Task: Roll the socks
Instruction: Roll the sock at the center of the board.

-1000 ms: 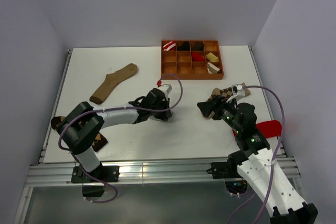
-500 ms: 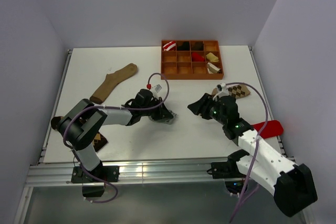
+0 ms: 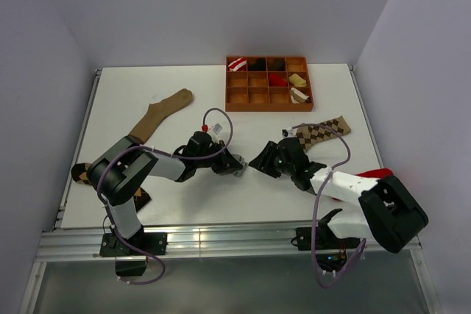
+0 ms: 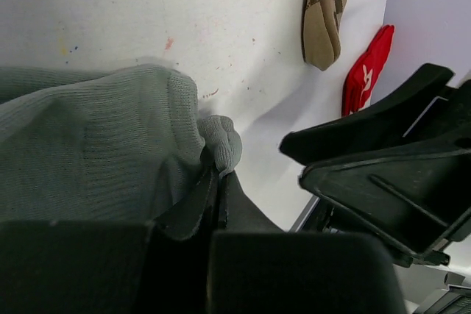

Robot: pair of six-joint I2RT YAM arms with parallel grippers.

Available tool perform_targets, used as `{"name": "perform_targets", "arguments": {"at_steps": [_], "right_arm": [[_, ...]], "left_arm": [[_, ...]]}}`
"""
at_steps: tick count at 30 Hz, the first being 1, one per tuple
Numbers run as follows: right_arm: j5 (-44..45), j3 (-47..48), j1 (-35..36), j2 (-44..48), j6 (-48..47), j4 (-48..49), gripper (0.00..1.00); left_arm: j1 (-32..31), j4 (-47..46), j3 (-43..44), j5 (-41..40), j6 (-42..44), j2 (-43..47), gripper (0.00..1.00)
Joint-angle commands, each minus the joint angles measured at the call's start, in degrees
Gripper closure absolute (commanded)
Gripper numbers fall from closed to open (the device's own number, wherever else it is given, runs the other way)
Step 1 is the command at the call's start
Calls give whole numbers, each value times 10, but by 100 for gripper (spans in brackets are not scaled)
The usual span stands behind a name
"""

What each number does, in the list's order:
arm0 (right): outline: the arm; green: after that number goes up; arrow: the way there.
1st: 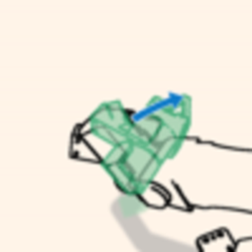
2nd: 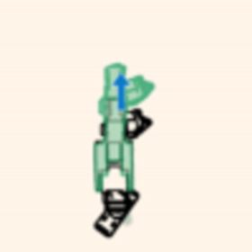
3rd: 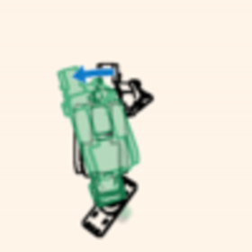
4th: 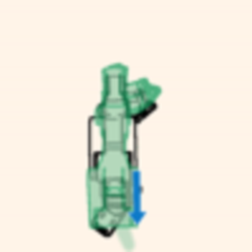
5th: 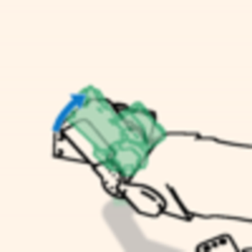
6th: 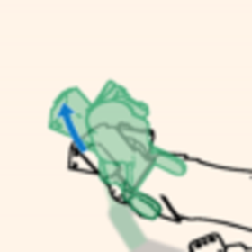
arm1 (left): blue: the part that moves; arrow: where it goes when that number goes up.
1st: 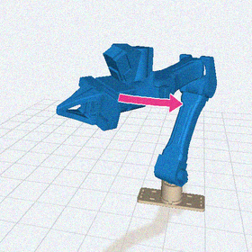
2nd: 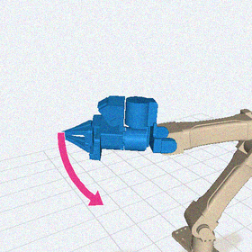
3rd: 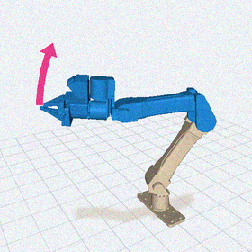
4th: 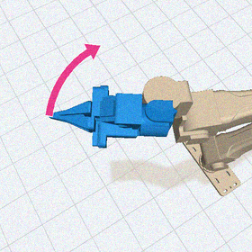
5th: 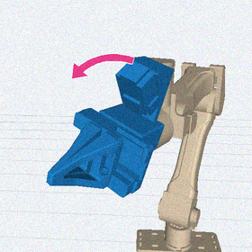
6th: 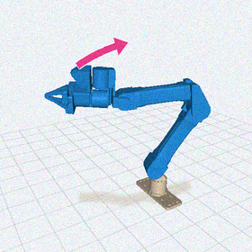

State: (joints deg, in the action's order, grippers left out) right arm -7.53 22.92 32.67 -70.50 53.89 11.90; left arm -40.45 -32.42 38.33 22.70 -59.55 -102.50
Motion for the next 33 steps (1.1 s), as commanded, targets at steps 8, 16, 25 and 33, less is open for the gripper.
{"name": "perform_targets", "arguments": {"at_steps": [8, 16, 25, 33], "right_arm": [[10, 42, 13, -88, 54, 83, 64], [-3, 63, 21, -125, 53, 93, 72], [-25, 71, 23, -155, 58, 111, 77], [-24, 83, 30, -154, 52, 104, 80]], "left_arm": [[2, -65, -15, 5, -12, -12, 100], [2, -59, -12, 5, -3, -13, 99], [2, -54, -6, 9, 3, -20, 100], [2, -44, 0, 11, 9, -31, 87]]}}
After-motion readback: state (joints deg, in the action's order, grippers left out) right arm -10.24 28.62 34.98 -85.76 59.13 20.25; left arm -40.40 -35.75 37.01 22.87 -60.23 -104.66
